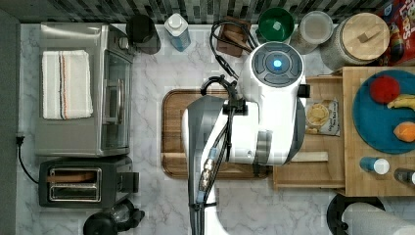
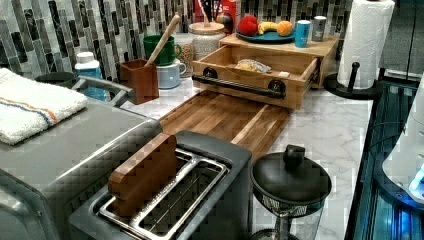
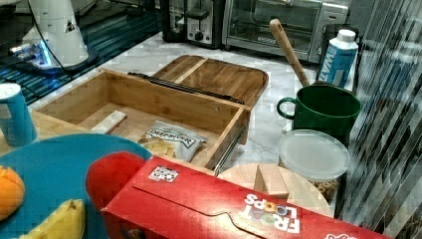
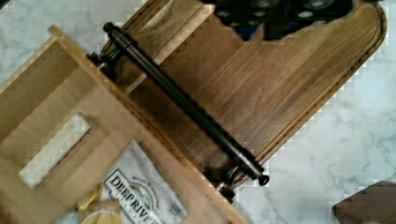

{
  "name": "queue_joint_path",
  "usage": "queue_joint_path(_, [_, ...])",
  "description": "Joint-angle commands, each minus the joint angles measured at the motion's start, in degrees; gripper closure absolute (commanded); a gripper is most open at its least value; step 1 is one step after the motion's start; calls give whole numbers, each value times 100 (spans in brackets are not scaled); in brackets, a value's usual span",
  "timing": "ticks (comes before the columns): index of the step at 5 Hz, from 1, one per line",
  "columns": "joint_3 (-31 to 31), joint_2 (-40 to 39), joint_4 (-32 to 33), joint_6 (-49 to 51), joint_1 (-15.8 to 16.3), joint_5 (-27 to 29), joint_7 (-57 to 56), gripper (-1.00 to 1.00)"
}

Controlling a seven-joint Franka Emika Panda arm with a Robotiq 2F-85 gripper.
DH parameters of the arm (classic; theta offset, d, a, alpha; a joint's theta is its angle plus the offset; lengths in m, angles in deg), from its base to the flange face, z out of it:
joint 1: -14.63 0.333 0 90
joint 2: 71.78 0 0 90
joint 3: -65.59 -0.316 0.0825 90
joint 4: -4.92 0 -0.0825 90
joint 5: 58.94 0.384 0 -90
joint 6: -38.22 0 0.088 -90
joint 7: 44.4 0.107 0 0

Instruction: Close the drawer.

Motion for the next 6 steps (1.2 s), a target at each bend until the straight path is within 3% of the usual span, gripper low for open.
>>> queue_joint_path(1, [-425,301,834,-775,347,-7,-2015,-100])
queue_joint_path(3, [-604,99,1091,-938,397,-176,-2550,100])
queue_joint_path(6, [-494,-410,1778,-2213,195,-453,-3507,100])
